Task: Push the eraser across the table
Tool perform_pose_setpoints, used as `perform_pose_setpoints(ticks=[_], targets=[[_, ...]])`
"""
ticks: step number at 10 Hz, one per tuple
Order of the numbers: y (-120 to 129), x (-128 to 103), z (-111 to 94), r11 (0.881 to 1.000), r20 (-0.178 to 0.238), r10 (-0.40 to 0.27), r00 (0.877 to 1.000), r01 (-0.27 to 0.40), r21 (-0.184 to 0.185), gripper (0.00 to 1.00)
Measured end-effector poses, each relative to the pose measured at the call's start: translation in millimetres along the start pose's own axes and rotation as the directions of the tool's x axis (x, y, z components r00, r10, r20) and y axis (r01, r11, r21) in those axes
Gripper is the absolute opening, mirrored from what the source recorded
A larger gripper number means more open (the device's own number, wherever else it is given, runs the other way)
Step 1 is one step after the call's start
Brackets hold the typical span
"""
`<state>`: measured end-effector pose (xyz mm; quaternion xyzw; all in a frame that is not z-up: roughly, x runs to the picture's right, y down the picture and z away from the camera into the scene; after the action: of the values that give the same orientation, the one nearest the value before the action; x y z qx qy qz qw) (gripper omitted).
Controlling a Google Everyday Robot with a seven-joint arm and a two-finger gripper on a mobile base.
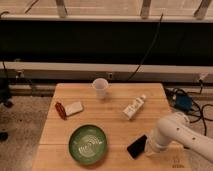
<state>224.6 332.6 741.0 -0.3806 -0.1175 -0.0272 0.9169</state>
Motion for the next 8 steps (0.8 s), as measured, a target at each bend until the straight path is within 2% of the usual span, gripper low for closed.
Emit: perform_pose_setpoints(ticks=[8], targets=[[-2.8,-15.9,3.4,0.998,0.001,-0.059,0.998,0.059,-0.001,0.02]])
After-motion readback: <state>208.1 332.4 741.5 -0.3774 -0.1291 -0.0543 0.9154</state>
